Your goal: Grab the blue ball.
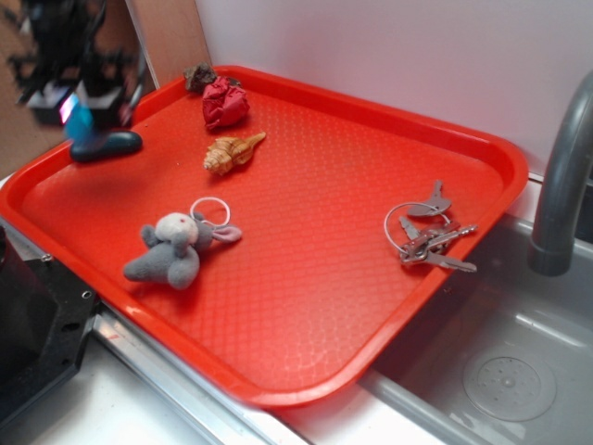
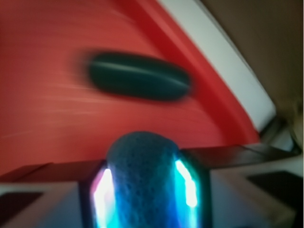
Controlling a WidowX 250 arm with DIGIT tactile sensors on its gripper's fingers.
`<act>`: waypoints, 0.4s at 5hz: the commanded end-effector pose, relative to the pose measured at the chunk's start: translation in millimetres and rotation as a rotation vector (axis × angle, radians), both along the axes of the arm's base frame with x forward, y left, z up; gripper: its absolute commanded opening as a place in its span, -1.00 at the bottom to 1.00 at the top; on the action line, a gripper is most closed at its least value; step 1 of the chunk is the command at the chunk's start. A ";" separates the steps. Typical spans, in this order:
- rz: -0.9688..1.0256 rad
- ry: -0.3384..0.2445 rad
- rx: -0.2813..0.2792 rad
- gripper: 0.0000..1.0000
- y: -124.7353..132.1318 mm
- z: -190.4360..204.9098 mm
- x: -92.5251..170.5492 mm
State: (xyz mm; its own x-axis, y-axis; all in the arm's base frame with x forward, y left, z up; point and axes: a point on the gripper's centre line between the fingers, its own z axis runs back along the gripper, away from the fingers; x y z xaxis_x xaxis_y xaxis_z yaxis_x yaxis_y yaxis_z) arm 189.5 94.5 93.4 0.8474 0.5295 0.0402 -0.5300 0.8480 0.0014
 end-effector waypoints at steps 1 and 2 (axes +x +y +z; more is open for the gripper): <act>-0.508 -0.033 -0.111 -1.00 -89.7 104.8 -10.9; -0.621 -0.023 -0.143 -1.00 -103.6 117.3 -29.6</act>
State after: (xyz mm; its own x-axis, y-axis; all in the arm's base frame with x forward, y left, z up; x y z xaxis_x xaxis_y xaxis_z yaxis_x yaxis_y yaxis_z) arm 176.6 -23.3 194.0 0.9991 -0.0399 -0.0167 0.0373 0.9908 -0.1304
